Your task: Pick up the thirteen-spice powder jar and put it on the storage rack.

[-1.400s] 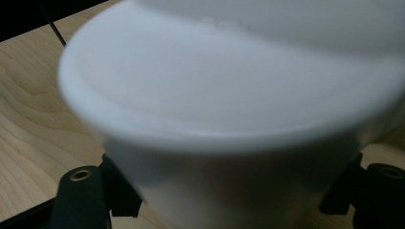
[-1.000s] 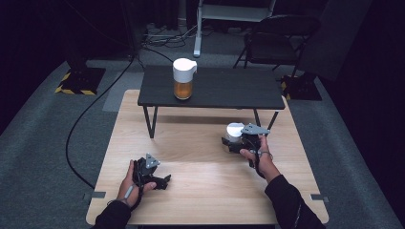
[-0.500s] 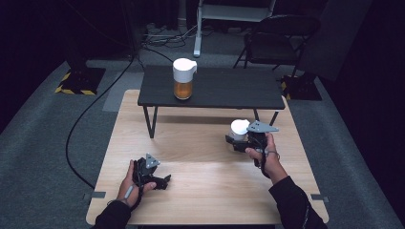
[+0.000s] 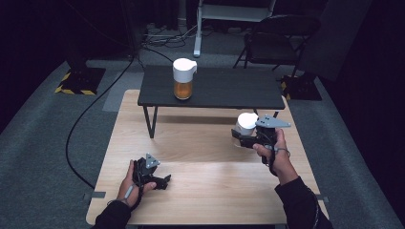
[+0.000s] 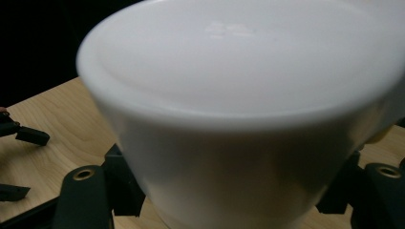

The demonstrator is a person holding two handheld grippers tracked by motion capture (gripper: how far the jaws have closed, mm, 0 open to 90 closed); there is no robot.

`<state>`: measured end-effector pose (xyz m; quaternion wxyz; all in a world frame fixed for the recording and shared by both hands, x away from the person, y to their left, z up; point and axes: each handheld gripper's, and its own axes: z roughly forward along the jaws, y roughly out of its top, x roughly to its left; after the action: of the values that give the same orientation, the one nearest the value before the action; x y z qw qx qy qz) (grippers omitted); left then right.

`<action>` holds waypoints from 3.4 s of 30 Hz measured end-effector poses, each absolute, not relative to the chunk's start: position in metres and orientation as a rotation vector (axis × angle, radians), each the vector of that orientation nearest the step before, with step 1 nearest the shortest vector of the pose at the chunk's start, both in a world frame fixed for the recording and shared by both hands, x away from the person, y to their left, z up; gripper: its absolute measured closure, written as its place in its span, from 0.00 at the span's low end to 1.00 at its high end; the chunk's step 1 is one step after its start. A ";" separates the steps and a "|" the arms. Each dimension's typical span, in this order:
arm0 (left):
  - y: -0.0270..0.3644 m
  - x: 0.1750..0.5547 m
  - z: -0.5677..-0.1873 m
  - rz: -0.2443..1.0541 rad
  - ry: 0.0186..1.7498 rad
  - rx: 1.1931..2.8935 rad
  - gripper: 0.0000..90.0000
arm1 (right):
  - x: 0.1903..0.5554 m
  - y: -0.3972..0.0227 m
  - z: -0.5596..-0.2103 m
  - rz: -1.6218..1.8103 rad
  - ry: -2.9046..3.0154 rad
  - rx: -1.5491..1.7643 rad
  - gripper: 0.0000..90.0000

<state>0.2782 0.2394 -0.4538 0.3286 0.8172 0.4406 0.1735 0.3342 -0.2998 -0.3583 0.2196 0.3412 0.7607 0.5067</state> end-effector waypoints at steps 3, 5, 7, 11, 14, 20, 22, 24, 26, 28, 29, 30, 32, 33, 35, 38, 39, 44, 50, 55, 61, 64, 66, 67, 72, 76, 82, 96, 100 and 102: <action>0.239 0.278 -0.454 0.454 1.153 2.139 0.00 | 0.331 -0.300 -0.346 1.394 2.097 0.949 0.33; 0.239 0.278 -0.454 0.454 1.153 2.139 0.00 | 0.329 -0.301 -0.339 1.397 2.090 0.945 0.33; 0.239 0.278 -0.454 0.454 1.153 2.139 0.00 | 0.327 -0.302 -0.332 1.401 2.081 0.950 0.33; 0.239 0.278 -0.454 0.454 1.153 2.139 0.00 | 0.325 -0.302 -0.321 1.401 2.064 0.949 0.33; 0.239 0.278 -0.454 0.454 1.153 2.139 0.00 | 0.325 -0.301 -0.313 1.402 2.064 0.946 0.33; 0.239 0.278 -0.454 0.455 1.153 2.139 0.00 | 0.325 -0.300 -0.298 1.402 2.036 0.932 0.33; 0.239 0.278 -0.454 0.455 1.153 2.139 0.00 | 0.325 -0.299 -0.293 1.404 2.030 0.930 0.34; 0.239 0.278 -0.454 0.454 1.154 2.139 0.00 | 0.324 -0.298 -0.289 1.406 2.018 0.930 0.34; 0.239 0.278 -0.454 0.454 1.154 2.139 0.00 | 0.324 -0.297 -0.285 1.411 2.011 0.931 0.34; 0.239 0.278 -0.454 0.454 1.154 2.139 0.00 | 0.323 -0.295 -0.281 1.408 2.004 0.928 0.34; 0.239 0.278 -0.454 0.454 1.153 2.139 0.00 | 0.323 -0.294 -0.279 1.405 2.002 0.928 0.34; 0.239 0.278 -0.454 0.454 1.154 2.139 0.00 | 0.324 -0.293 -0.277 1.406 2.000 0.929 0.34; 0.239 0.278 -0.454 0.454 1.154 2.139 0.00 | 0.326 -0.290 -0.274 1.396 2.000 0.927 0.34; 0.239 0.278 -0.454 0.454 1.154 2.139 0.00 | 0.327 -0.289 -0.272 1.393 2.000 0.927 0.34; 0.239 0.278 -0.454 0.453 1.155 2.139 0.00 | 0.329 -0.287 -0.268 1.391 2.005 0.921 0.34; 0.239 0.278 -0.454 0.454 1.154 2.139 0.00 | 0.331 -0.284 -0.262 1.381 2.004 0.915 0.34; 0.239 0.278 -0.454 0.454 1.154 2.139 0.00 | 0.331 -0.283 -0.260 1.383 2.002 0.917 0.34; 0.239 0.278 -0.454 0.454 1.153 2.139 0.00 | 0.335 -0.281 -0.255 1.375 1.981 0.927 0.34; 0.239 0.278 -0.454 0.454 1.153 2.139 0.00 | 0.343 -0.277 -0.252 1.356 1.963 0.941 0.34; 0.239 0.278 -0.454 0.454 1.153 2.139 0.00 | 0.351 -0.277 -0.252 1.372 1.944 0.962 0.34; 0.239 0.278 -0.454 0.454 1.153 2.139 0.00 | 0.361 -0.273 -0.249 1.345 1.925 0.978 0.34; 0.239 0.278 -0.454 0.454 1.153 2.139 0.00 | 0.367 -0.271 -0.247 1.335 1.918 0.983 0.34; 0.239 0.278 -0.454 0.454 1.153 2.139 0.00 | 0.372 -0.270 -0.246 1.333 1.914 0.988 0.34; 0.239 0.278 -0.454 0.454 1.153 2.139 0.00 | 0.374 -0.270 -0.245 1.333 1.911 0.989 0.34; 0.239 0.278 -0.454 0.454 1.153 2.139 0.00 | 0.385 -0.266 -0.244 1.321 1.902 1.002 0.34; 0.239 0.278 -0.454 0.454 1.153 2.139 0.00 | 0.392 -0.263 -0.245 1.316 1.894 1.017 0.34; 0.239 0.278 -0.454 0.456 1.152 2.140 0.00 | 0.399 -0.261 -0.249 1.323 1.882 1.014 0.34; 0.239 0.278 -0.454 0.456 1.152 2.140 0.00 | 0.416 -0.256 -0.258 1.294 1.890 1.048 0.34; 0.239 0.278 -0.454 0.456 1.151 2.140 0.00 | 0.419 -0.255 -0.261 1.287 1.887 1.062 0.34; 0.239 0.278 -0.454 0.456 1.151 2.140 0.00 | 0.419 -0.254 -0.263 1.286 1.884 1.064 0.34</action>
<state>0.2778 0.2394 -0.4539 0.3283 0.8175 0.4398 0.1744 0.4192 -0.2542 -0.2629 0.3073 0.4021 0.7123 0.4863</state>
